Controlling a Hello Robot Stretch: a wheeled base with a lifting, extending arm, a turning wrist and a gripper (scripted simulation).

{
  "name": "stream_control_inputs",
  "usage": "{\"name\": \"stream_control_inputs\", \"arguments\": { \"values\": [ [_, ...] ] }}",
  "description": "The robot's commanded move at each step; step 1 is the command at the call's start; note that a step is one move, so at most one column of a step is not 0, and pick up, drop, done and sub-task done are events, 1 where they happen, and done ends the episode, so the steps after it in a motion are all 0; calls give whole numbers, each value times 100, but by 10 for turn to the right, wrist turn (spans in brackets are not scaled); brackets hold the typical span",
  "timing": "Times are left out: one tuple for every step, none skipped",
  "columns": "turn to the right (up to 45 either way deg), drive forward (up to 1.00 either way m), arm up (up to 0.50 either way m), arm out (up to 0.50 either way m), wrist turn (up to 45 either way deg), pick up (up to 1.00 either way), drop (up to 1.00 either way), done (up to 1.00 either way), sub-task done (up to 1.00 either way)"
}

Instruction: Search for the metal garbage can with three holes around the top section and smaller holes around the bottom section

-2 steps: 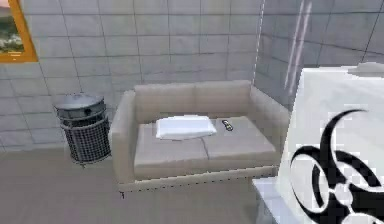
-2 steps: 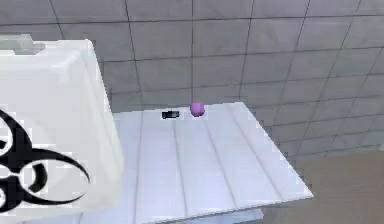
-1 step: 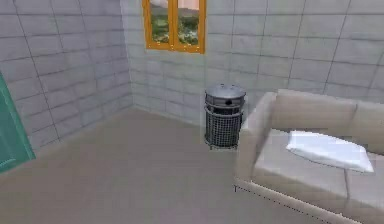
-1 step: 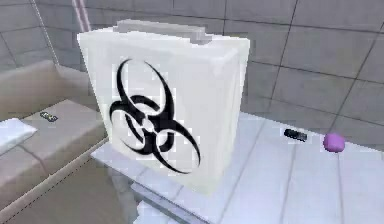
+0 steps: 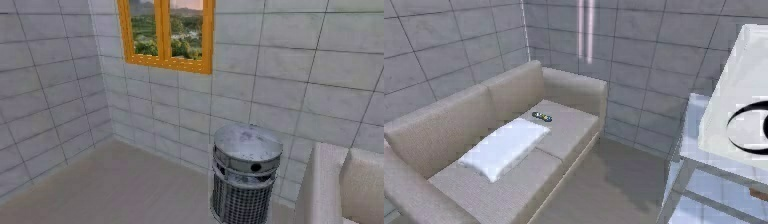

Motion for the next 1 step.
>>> {"name": "stream_control_inputs", "arguments": {
  "values": [
    [-30,0,0,0,0,0,0,0,0]
  ]
}}
